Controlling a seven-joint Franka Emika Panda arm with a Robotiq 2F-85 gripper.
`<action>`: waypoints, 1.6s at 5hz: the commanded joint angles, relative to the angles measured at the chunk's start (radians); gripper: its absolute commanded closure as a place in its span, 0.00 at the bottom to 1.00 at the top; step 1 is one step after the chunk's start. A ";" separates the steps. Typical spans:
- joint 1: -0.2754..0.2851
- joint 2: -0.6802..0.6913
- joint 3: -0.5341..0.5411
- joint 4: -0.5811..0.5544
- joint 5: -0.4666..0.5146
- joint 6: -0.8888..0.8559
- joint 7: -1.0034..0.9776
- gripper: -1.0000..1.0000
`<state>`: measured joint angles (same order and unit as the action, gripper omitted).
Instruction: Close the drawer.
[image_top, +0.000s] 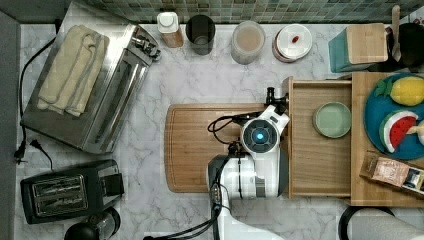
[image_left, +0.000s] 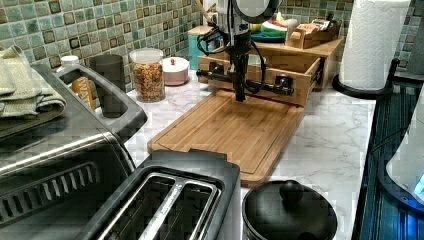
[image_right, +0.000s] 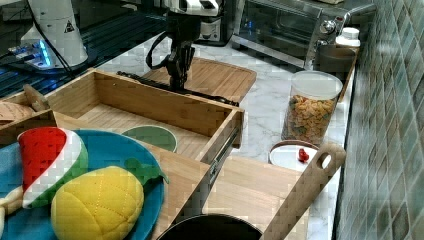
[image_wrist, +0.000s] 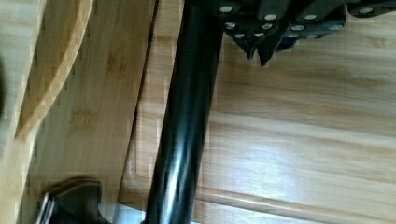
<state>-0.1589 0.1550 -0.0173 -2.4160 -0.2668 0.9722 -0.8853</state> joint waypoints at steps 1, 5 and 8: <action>-0.165 -0.005 -0.125 0.186 0.122 0.049 -0.242 1.00; -0.270 0.138 -0.273 0.486 0.185 -0.029 -0.568 1.00; -0.248 0.092 -0.293 0.410 0.135 0.030 -0.444 1.00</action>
<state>-0.3091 0.3147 -0.2039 -2.1562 -0.1011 0.9409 -1.3750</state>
